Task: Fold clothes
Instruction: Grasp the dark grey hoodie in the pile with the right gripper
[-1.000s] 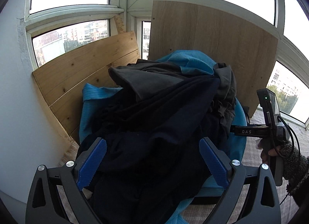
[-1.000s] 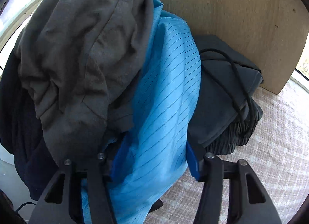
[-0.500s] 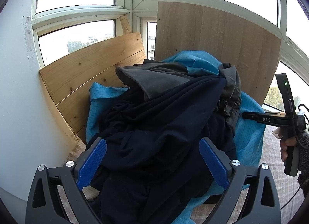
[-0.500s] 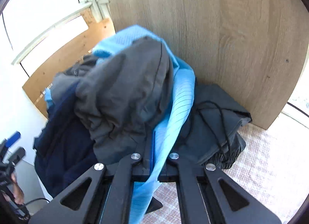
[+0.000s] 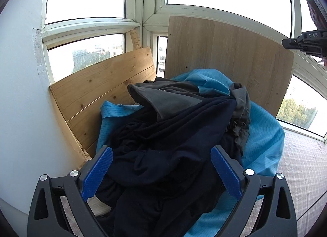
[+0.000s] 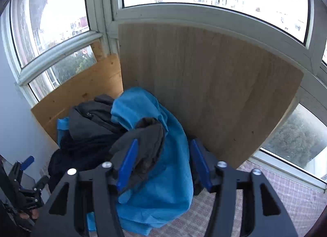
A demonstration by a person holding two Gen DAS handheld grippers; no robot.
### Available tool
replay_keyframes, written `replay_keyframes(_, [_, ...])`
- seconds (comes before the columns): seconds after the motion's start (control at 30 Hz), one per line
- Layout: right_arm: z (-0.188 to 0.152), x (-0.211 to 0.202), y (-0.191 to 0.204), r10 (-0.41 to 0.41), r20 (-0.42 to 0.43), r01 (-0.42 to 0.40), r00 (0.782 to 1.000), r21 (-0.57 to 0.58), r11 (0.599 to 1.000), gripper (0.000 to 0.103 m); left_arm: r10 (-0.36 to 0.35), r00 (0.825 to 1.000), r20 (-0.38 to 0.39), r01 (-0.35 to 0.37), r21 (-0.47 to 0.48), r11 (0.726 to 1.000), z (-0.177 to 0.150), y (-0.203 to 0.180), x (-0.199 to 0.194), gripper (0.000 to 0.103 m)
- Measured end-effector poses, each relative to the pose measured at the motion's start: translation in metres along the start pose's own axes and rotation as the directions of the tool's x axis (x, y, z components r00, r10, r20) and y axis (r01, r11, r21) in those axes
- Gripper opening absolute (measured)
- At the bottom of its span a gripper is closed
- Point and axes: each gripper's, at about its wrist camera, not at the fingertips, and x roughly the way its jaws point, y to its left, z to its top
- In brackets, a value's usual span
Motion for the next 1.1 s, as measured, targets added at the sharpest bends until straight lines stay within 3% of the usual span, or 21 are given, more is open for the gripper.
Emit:
replay_keyframes(0.07, [-0.036, 0.042, -0.014, -0.035, -0.099, 0.035, 0.995, 0.007, 0.999, 0.074, -0.004, 1.000, 0.005, 0.004, 0.005, 1.000, 0.000, -0.001, -0.002, 0.097])
replay_keyframes(0.17, [-0.078, 0.103, -0.037, -0.064, -0.241, 0.079, 0.968, 0.053, 0.995, 0.074, -0.009, 1.000, 0.012, 0.009, 0.012, 1.000, 0.000, -0.002, -0.006, 0.097])
replay_keyframes(0.27, [-0.088, 0.147, -0.055, -0.129, -0.281, 0.159, 0.951, 0.087, 0.983, 0.074, -0.014, 1.000, 0.000, 0.014, 0.033, 0.999, -0.001, -0.008, -0.001, 0.097])
replay_keyframes(0.43, [-0.082, 0.191, -0.068, 0.024, -0.313, 0.048, 0.949, 0.220, 0.974, 0.073, -0.020, 0.999, -0.025, 0.022, 0.073, 0.997, -0.002, -0.019, 0.009, 0.097])
replay_keyframes(0.47, [-0.083, 0.198, -0.064, 0.069, -0.315, 0.005, 0.946, 0.229, 0.974, 0.067, -0.022, 0.999, -0.030, 0.024, 0.081, 0.996, -0.002, -0.021, 0.011, 0.097])
replay_keyframes(0.5, [-0.085, 0.201, -0.057, 0.085, -0.315, -0.021, 0.945, 0.202, 0.979, 0.026, -0.023, 0.999, -0.035, 0.026, 0.085, 0.996, -0.002, -0.023, 0.013, 0.097])
replay_keyframes(0.53, [-0.086, 0.202, -0.046, 0.067, -0.316, -0.021, 0.946, 0.147, 0.989, 0.002, -0.025, 0.999, -0.038, 0.028, 0.088, 0.996, -0.002, -0.024, 0.016, 0.097])
replay_keyframes(0.67, [-0.088, 0.196, -0.014, 0.004, -0.280, -0.016, 0.960, -0.038, 0.999, 0.000, -0.026, 0.999, -0.042, 0.030, 0.098, 0.995, -0.001, -0.031, 0.022, 0.097])
replay_keyframes(0.8, [-0.073, 0.167, -0.022, -0.042, -0.198, 0.033, 0.979, -0.051, 0.998, 0.000, 0.003, 0.999, -0.041, 0.001, 0.111, 0.994, -0.001, -0.029, 0.023, 0.097])
replay_keyframes(0.9, [-0.059, 0.145, -0.044, -0.127, -0.127, 0.130, 0.984, 0.015, 0.991, 0.005, 0.021, 0.999, -0.042, -0.016, 0.102, 0.995, -0.002, -0.021, 0.021, 0.097])
replay_keyframes(0.93, [-0.055, 0.139, -0.049, -0.137, -0.107, 0.142, 0.985, 0.041, 0.989, 0.024, 0.027, 0.999, -0.041, -0.023, 0.095, 0.995, -0.003, -0.017, 0.021, 0.097])
replay_keyframes(0.97, [-0.051, 0.133, -0.053, -0.140, -0.099, 0.147, 0.985, 0.072, 0.986, 0.053, 0.033, 0.999, -0.040, -0.029, 0.089, 0.996, -0.003, -0.014, 0.020, 0.097])
replay_keyframes(1.03, [-0.045, 0.124, -0.054, -0.068, -0.087, 0.079, 0.994, 0.132, 0.988, 0.067, 0.042, 0.998, -0.044, -0.038, 0.072, 0.997, -0.004, -0.007, 0.020, 0.097])
replay_keyframes(1.1, [-0.040, 0.119, -0.049, 0.003, -0.064, 0.007, 0.998, 0.160, 0.987, 0.067, 0.047, 0.998, -0.051, -0.044, 0.057, 0.997, -0.005, -0.002, 0.021, 0.097])
